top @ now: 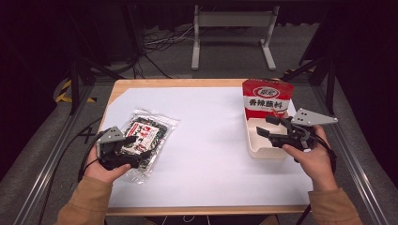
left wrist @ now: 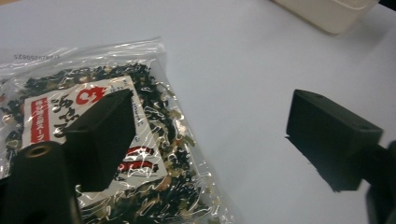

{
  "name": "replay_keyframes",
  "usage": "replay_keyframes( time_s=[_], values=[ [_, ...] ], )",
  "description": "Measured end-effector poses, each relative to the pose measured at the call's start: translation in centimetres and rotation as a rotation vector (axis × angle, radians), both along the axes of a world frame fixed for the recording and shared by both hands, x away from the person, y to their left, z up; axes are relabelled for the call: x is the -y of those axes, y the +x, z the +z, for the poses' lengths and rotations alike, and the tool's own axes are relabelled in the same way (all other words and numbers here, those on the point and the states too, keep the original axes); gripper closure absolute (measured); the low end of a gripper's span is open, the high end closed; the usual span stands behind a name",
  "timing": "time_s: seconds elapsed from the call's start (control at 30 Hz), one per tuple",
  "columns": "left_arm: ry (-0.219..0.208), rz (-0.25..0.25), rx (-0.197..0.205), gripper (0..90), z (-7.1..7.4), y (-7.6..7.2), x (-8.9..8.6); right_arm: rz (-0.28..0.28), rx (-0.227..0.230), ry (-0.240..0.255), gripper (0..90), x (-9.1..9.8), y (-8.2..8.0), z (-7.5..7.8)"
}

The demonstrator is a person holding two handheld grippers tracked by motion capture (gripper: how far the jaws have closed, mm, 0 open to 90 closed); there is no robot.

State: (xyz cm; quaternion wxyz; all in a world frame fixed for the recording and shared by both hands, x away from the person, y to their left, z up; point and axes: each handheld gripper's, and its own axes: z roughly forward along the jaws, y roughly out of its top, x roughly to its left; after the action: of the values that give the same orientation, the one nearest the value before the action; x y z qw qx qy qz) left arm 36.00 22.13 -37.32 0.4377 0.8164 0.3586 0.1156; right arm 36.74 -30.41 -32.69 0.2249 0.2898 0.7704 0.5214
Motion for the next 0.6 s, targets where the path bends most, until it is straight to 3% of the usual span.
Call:
replay_keyframes(
  time_s=[0.13,0.3,0.6],
  values=[
    [0.037,-0.007,0.005,4.4,0.2,0.8,-0.7,0.001,-0.011,-0.011,42.1,0.0,-0.2,-0.5],
    [0.075,0.032,-0.012,6.2,0.5,2.0,-2.0,0.001,-0.021,-0.021,42.6,-0.2,-0.3,-0.9],
    [0.066,0.11,-0.038,15.1,0.0,3.5,-5.2,0.011,-0.02,-0.029,42.9,-0.7,-0.5,-1.1]
  ],
)
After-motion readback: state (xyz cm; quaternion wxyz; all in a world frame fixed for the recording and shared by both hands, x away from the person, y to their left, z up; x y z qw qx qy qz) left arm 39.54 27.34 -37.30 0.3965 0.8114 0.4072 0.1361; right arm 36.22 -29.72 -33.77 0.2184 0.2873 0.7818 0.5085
